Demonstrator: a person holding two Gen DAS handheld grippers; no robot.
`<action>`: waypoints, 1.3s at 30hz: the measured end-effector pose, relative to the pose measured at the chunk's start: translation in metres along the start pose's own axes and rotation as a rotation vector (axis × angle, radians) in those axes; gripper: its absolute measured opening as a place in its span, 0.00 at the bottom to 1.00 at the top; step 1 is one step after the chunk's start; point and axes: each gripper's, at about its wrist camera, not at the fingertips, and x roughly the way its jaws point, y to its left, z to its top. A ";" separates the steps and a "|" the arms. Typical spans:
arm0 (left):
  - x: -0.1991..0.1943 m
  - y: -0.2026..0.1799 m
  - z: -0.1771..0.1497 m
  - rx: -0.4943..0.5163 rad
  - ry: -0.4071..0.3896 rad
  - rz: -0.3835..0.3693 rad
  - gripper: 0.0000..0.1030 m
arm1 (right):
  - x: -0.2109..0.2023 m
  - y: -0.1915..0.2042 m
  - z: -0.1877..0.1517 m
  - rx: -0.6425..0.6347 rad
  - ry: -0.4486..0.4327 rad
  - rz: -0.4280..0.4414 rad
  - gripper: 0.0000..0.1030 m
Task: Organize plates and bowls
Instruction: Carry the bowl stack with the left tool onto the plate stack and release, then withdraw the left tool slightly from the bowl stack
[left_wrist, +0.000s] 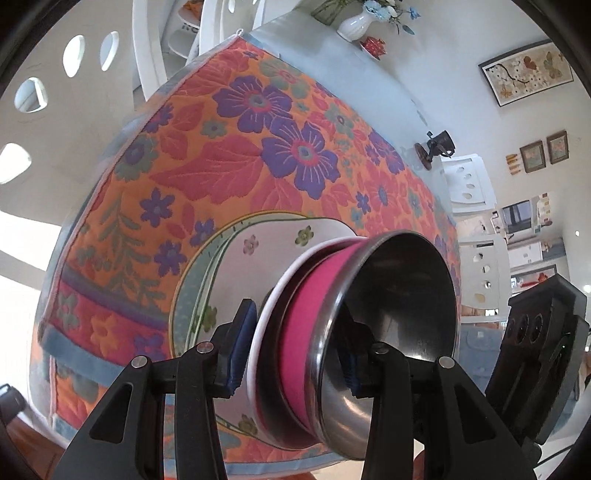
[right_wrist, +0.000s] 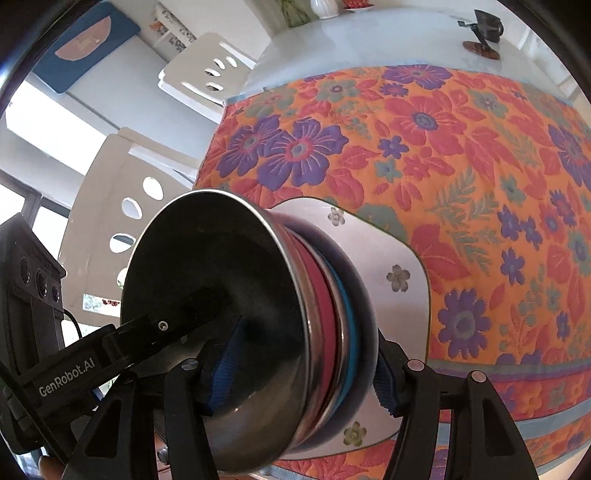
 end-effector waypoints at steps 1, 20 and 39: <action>0.000 0.002 0.002 -0.004 0.002 -0.006 0.36 | -0.001 0.000 0.001 0.002 -0.003 0.003 0.59; -0.138 -0.056 -0.039 0.339 -0.368 0.093 0.70 | -0.130 0.060 -0.052 -0.089 -0.354 -0.285 0.88; -0.131 -0.075 -0.054 0.368 -0.387 0.221 0.74 | -0.129 0.054 -0.071 -0.089 -0.304 -0.300 0.88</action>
